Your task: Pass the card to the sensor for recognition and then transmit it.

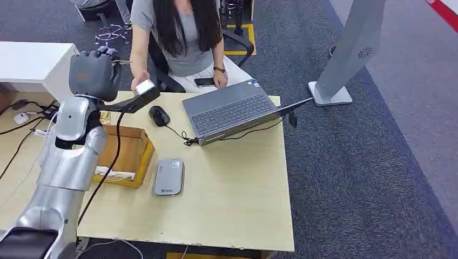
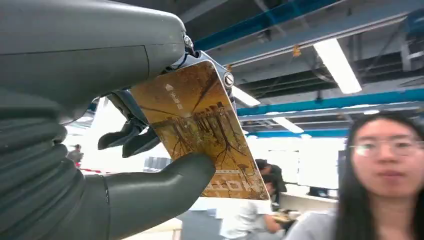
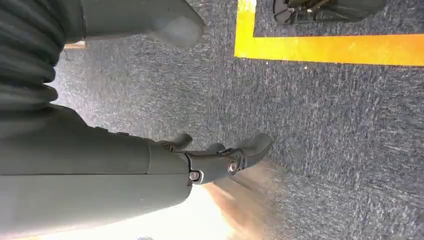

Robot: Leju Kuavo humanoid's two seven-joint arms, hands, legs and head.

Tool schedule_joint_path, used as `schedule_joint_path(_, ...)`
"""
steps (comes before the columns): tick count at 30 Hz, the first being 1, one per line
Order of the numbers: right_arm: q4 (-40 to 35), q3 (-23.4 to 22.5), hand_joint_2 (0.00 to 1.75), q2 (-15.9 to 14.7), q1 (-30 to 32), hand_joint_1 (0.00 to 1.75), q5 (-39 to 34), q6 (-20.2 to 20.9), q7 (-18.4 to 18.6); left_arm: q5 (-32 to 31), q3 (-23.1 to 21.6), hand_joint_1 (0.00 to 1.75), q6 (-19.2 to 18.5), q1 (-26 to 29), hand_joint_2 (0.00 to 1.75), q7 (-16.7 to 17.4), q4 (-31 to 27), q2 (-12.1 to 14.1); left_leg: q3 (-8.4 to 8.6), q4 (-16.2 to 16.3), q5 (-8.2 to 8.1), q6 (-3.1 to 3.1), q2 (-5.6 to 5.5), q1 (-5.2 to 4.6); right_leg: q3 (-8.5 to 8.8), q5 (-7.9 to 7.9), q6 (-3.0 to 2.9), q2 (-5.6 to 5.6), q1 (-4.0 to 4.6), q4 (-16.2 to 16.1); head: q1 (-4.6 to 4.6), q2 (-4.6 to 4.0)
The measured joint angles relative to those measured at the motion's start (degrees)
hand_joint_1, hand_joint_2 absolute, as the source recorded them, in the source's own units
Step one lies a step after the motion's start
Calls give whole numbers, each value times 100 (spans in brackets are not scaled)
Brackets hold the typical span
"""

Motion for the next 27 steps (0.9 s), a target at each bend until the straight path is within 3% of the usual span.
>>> schedule_joint_path(6,0,0,175,9,-9,0,39,24,24,-57,111,175,253,-487,175,-4,978,22,1,0,1,1,1,0,0,2,-1,1,0,0,-4,0)
schedule_joint_path(7,0,0,175,9,-9,0,39,24,55,-54,118,19,301,-513,175,-6,1059,24,1,0,1,1,1,0,0,1,0,1,0,0,-4,0)
schedule_joint_path(8,0,0,175,11,-10,0,41,24,81,-46,127,0,310,-530,175,-11,1121,24,0,0,1,1,1,-1,0,1,0,1,0,0,-2,0)
schedule_joint_path(16,0,0,175,13,-8,0,41,15,138,18,212,0,472,-495,175,-40,1402,13,-1,0,1,1,1,-1,-1,1,0,1,0,0,-4,0)
schedule_joint_path(21,0,-2,175,17,-8,0,54,15,138,188,262,0,509,-303,175,-265,1352,7,0,0,1,1,2,-1,-1,1,0,2,0,0,-4,0)
schedule_joint_path(24,0,-26,175,31,-7,0,46,0,138,458,312,0,638,64,175,-507,947,-37,0,0,1,1,2,-1,-1,1,0,3,-1,-1,-4,0)
schedule_joint_path(27,0,-142,175,70,-5,0,-46,-35,105,805,339,0,745,858,175,-772,68,-79,1,-1,-9,-2,10,-4,-1,-3,1,11,-3,-2,-9,0)
